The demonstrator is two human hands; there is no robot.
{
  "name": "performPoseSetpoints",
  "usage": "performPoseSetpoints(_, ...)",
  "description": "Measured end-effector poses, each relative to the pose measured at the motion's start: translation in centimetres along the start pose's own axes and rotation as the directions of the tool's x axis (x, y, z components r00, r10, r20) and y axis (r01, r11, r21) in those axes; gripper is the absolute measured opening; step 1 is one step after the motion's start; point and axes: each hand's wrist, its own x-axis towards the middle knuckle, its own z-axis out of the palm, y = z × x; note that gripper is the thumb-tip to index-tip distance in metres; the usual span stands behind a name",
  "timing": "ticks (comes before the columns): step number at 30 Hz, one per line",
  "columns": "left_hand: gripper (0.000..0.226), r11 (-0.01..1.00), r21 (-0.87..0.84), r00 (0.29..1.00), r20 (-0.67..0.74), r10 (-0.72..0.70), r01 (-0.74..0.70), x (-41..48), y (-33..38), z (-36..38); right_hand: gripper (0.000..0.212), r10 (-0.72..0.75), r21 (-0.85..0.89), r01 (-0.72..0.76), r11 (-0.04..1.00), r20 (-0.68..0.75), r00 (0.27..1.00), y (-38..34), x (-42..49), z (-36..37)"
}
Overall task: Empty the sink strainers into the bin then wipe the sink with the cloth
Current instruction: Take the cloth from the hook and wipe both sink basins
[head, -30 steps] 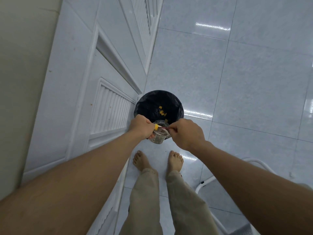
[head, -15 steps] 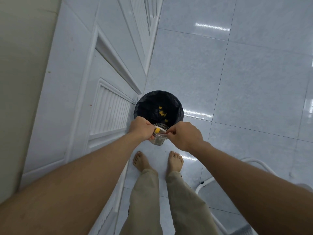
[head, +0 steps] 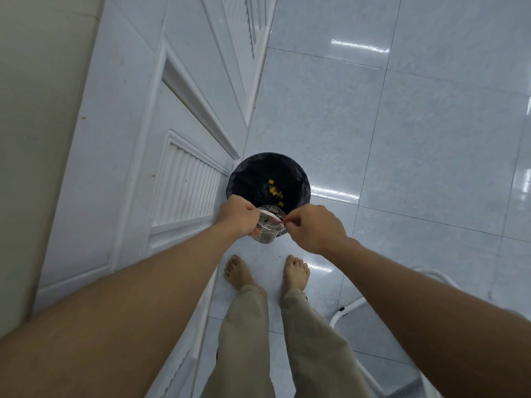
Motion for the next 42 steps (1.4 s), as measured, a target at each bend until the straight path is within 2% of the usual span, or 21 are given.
performPoseSetpoints(2, 0.029, 1.0, -0.012, 1.0, -0.003, 0.009, -0.009, 0.0, 0.0, 0.0, 0.026, 0.025, -0.012, -0.026, 1.0, -0.016, 1.0, 0.3, 0.0, 0.2)
performPoseSetpoints(7, 0.018, 0.999, -0.035, 0.999, -0.036, -0.011, 0.01, 0.0, 0.2, -0.4, 0.027, 0.111, 0.148, -0.104, 0.983, -0.037, 0.993, 1.4, -0.6, -0.4)
performPoseSetpoints(13, 0.012, 0.993, -0.11, 0.998, -0.058, 0.039, -0.046, -1.2, 1.9, -1.8, 0.038, 0.22, 0.458, -0.15, 0.876, -0.102, 0.97, 0.2, -1.5, -3.2)
performPoseSetpoints(17, 0.009, 0.963, -0.23, 0.988, -0.094, 0.122, -0.14, -3.4, 4.9, -4.4, 0.029, 0.156, 0.517, -0.048, 0.855, -0.167, 0.974, -3.2, -2.3, -6.8)
performPoseSetpoints(20, 0.011, 0.945, -0.255, 0.977, -0.1, 0.187, -0.207, -4.9, 7.1, -6.7, 0.021, 0.151, 0.545, -0.014, 0.839, -0.207, 0.967, -5.1, -2.7, -9.7)
performPoseSetpoints(24, 0.004, 0.905, -0.26, 0.939, -0.153, 0.307, -0.338, -8.8, 10.3, -12.1, 0.011, 0.084, 0.54, 0.113, 0.834, -0.327, 0.941, -8.7, -5.1, -15.8)
performPoseSetpoints(30, 0.005, 0.84, -0.304, 0.885, -0.28, 0.371, -0.449, -15.8, 13.6, -20.1, 0.01, -0.041, 0.457, 0.264, 0.849, -0.441, 0.897, -15.3, -9.4, -23.5)
performPoseSetpoints(34, 0.005, 0.8, -0.331, 0.839, -0.413, 0.354, -0.5, -20.4, 12.7, -24.9, 0.013, -0.134, 0.417, 0.344, 0.841, -0.457, 0.88, -20.9, -11.9, -25.9)
performPoseSetpoints(37, 0.006, 0.776, -0.379, 0.816, -0.504, 0.284, -0.504, -23.4, 10.1, -28.1, 0.014, -0.219, 0.388, 0.401, 0.83, -0.435, 0.874, -25.7, -13.5, -25.6)
performPoseSetpoints(42, 0.007, 0.788, -0.423, 0.787, -0.604, 0.122, -0.447, -27.0, 2.1, -32.5, 0.011, -0.395, 0.3, 0.478, 0.825, -0.299, 0.869, -33.8, -15.5, -22.2)
